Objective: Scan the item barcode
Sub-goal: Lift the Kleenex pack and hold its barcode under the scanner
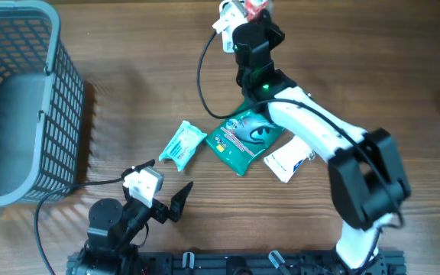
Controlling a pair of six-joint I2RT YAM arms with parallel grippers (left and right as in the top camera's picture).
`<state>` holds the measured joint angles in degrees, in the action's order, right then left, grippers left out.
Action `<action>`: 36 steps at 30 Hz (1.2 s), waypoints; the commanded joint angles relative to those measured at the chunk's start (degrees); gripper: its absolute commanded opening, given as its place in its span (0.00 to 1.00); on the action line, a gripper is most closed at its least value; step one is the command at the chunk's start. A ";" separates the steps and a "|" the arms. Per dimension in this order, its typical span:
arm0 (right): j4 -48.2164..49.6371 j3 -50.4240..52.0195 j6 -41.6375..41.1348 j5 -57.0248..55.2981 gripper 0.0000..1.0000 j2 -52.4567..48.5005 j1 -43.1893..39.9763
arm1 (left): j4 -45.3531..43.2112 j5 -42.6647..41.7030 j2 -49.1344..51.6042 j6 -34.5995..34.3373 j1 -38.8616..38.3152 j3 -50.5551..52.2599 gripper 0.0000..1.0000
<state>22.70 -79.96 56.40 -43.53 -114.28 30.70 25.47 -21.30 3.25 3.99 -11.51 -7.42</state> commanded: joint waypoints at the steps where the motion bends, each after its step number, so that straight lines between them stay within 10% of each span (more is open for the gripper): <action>1: 13.35 -0.94 35.52 -4.20 0.04 -8.26 -0.68 | 0.28 -0.04 -0.50 0.11 0.22 -0.09 1.00; 5: 17.57 -4.50 49.31 -4.52 0.04 -15.26 -1.97 | 0.28 -0.04 -0.50 0.11 0.22 -0.09 1.00; 26: 1.22 -22.58 44.89 0.44 0.05 -27.89 -2.97 | 0.28 -0.04 -0.50 0.11 0.22 -0.09 1.00; 36: -3.04 -22.56 29.73 -8.44 0.04 -12.57 -3.76 | 0.28 -0.04 -0.50 0.11 0.22 -0.09 1.00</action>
<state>21.04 -101.49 96.27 -46.52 -138.82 27.94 25.52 -21.30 3.25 3.99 -11.51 -7.44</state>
